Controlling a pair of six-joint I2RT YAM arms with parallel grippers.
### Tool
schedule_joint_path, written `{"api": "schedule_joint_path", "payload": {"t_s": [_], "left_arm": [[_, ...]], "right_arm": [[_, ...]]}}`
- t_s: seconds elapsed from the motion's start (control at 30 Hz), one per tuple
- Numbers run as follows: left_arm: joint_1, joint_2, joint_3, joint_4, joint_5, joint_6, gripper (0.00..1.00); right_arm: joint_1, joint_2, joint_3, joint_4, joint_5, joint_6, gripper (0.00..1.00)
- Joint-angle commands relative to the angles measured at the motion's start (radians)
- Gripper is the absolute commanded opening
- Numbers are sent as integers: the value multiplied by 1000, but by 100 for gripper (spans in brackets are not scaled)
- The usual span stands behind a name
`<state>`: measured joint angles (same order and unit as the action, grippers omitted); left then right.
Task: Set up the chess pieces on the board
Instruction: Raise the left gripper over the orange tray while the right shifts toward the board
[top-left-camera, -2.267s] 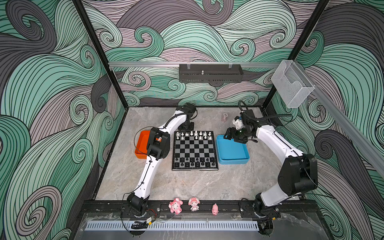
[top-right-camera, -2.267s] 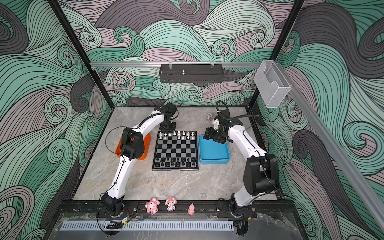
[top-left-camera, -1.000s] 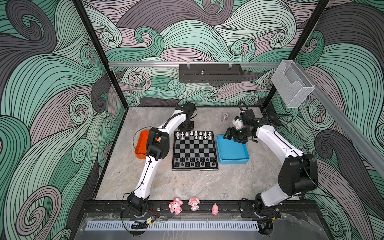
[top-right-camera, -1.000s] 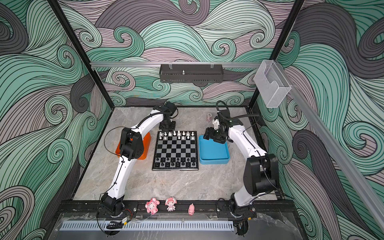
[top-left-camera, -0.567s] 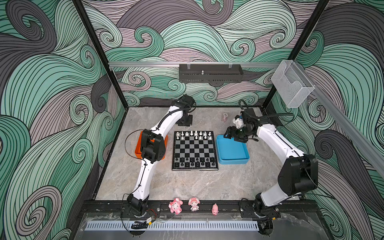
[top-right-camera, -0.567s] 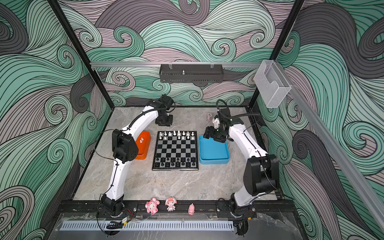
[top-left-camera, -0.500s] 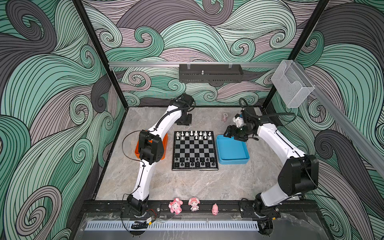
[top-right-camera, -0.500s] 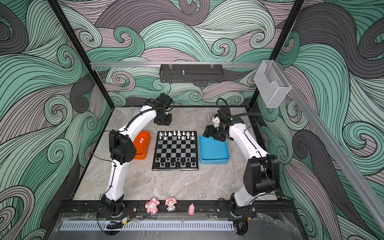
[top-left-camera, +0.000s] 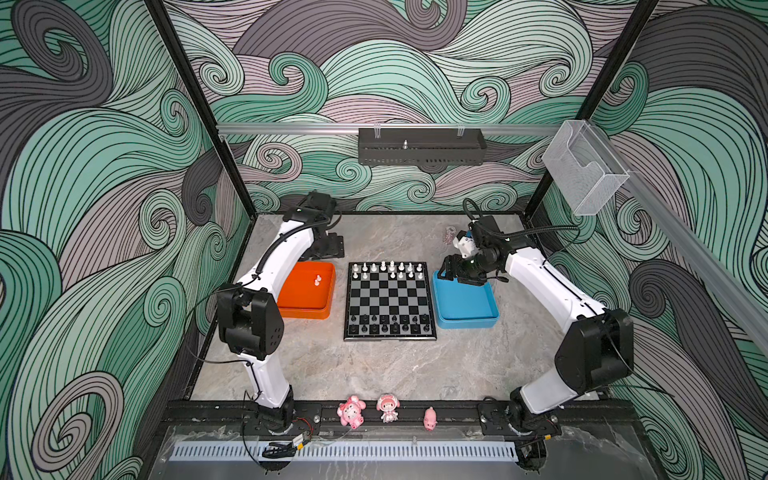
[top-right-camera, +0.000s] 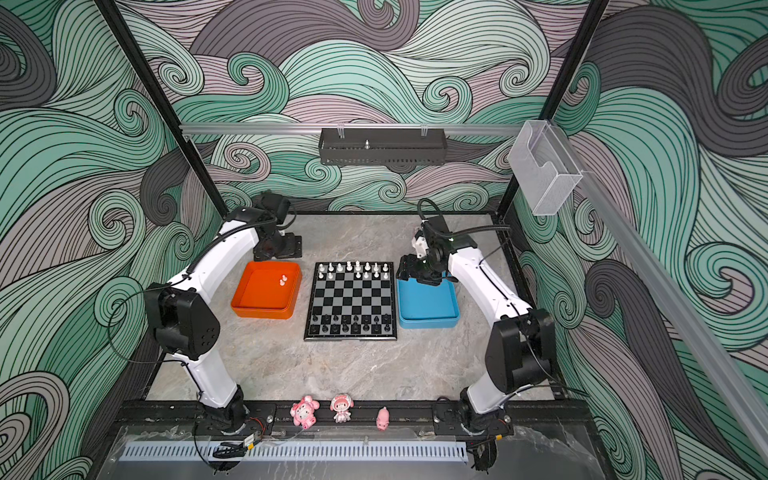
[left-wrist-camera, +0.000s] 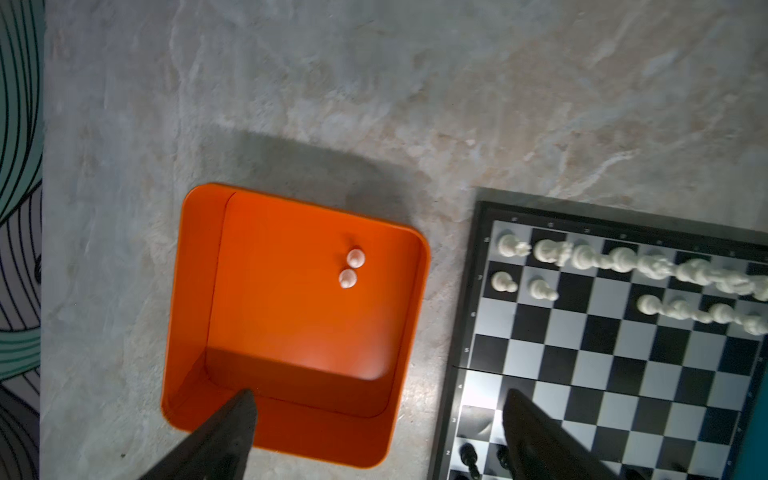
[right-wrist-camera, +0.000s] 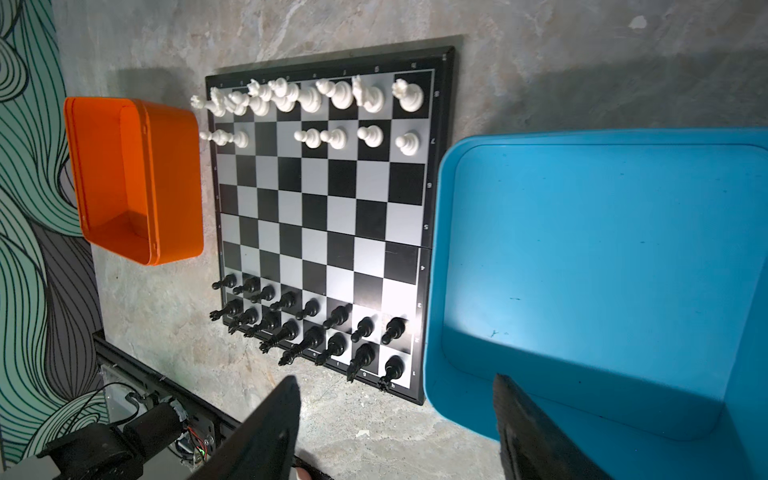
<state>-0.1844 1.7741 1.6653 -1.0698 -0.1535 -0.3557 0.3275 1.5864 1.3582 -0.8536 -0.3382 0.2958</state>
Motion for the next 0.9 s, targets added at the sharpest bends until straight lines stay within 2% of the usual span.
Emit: {"api": "schedule_joint_path", "payload": {"t_s": [0.0,0.23,0.33,0.4,0.77,0.87], "left_arm": [[56,-31,-59,6,19,19,96],[100,6,-157,80,55,11,96],[102,63,-141,81,60,-7,94],[102,96,-138,96,59,-21,93],[101,208,-127,159,45,-65,84],[101,224,-116,163,36,-63,77]], "right_arm": [[50,1,36,38,16,6,74],[95,52,70,50,2,14,79],[104,60,73,56,5,14,86],[105,65,73,57,8,12,99],[88,60,61,56,38,-41,99],[69,56,51,55,31,-47,99]]}}
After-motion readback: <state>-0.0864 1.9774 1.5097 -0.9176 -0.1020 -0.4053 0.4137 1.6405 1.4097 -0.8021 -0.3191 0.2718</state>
